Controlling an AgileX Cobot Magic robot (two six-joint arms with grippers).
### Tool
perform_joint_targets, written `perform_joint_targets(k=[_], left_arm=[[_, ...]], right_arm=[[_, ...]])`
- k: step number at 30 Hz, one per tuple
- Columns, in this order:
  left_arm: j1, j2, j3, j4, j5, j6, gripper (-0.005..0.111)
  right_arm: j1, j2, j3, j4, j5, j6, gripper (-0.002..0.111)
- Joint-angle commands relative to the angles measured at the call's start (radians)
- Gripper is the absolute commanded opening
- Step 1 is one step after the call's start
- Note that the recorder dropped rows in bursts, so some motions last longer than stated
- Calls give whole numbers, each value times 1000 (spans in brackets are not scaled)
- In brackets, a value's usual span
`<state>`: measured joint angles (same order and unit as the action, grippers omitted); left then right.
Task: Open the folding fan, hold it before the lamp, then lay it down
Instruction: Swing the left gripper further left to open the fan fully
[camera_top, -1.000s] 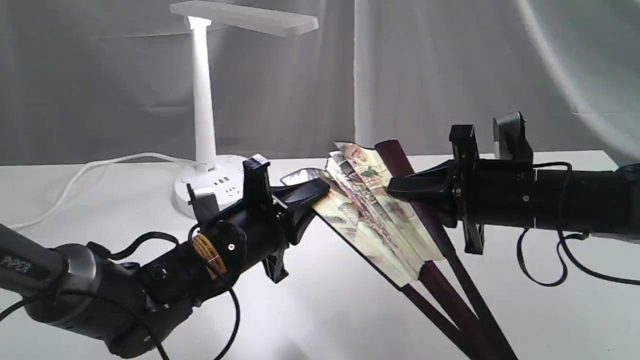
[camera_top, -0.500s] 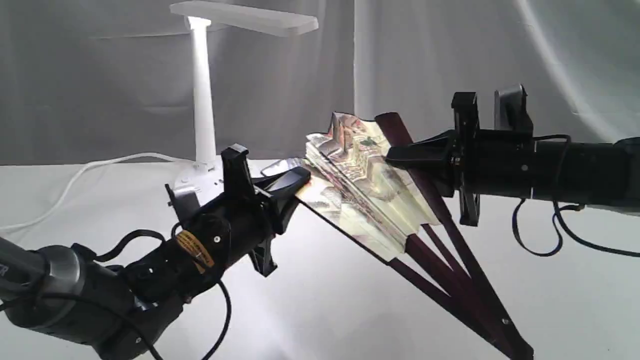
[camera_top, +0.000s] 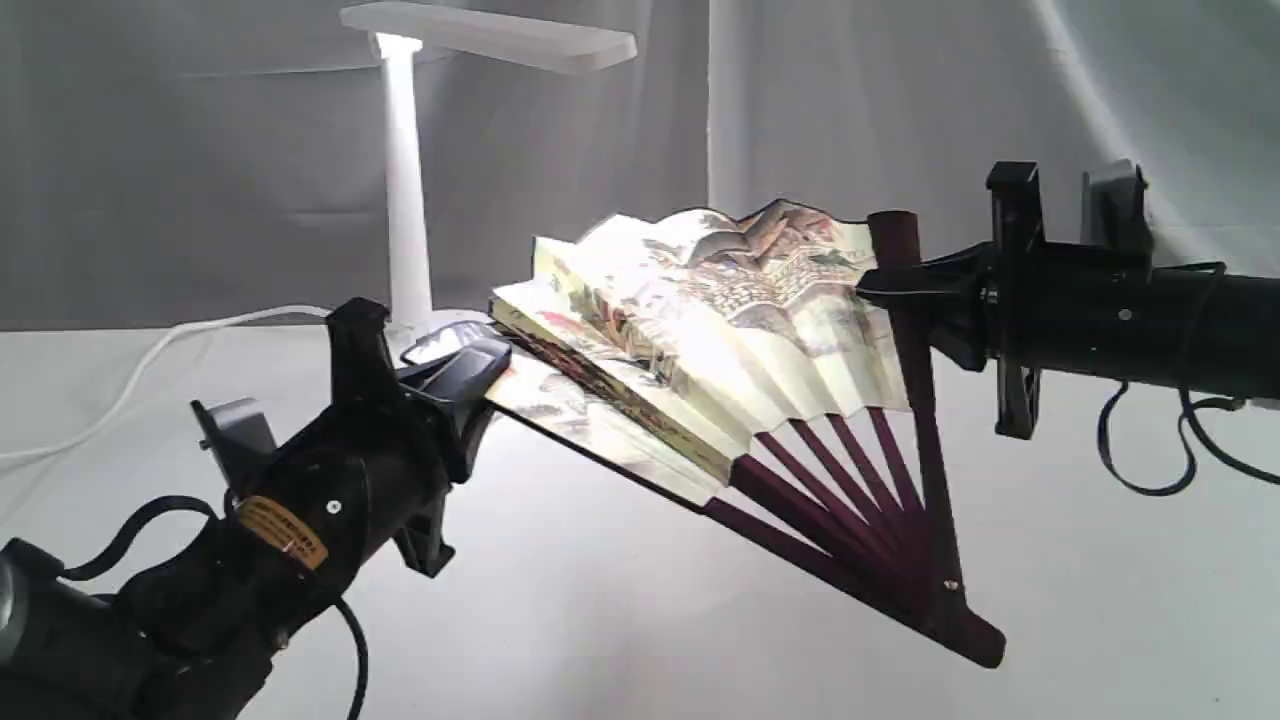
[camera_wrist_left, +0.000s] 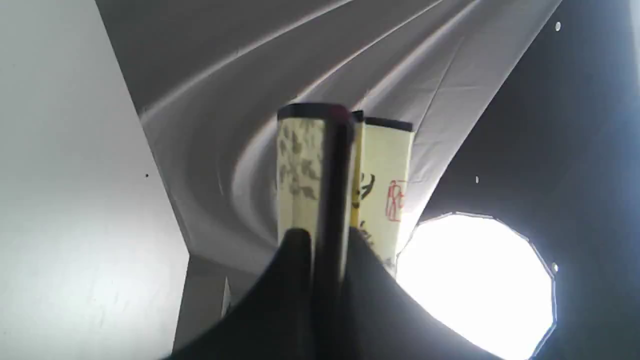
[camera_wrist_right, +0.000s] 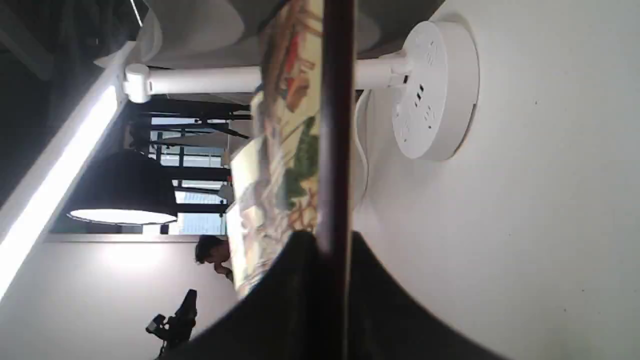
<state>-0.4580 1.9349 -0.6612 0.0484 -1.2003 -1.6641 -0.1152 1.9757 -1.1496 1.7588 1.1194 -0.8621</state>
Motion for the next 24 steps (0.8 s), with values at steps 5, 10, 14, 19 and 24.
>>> perform_joint_targets(k=[5, 10, 14, 19, 24], left_arm=[[-1, -63, 64, -177, -21, 34, 0], [-1, -86, 92, -244, -21, 50, 0], [-29, -87, 98, -325, -21, 50, 0], [-116, -87, 98, -521, -21, 89, 0], [-204, -87, 98, -714, -21, 124, 0]], right_arm=[[-65, -2, -5, -14, 36, 7, 0], [-108, -2, -5, -14, 43, 7, 0], [-145, -2, -5, -14, 51, 7, 0], [-186, -2, -5, -14, 61, 11, 0], [-222, -2, -5, -14, 78, 25, 0]])
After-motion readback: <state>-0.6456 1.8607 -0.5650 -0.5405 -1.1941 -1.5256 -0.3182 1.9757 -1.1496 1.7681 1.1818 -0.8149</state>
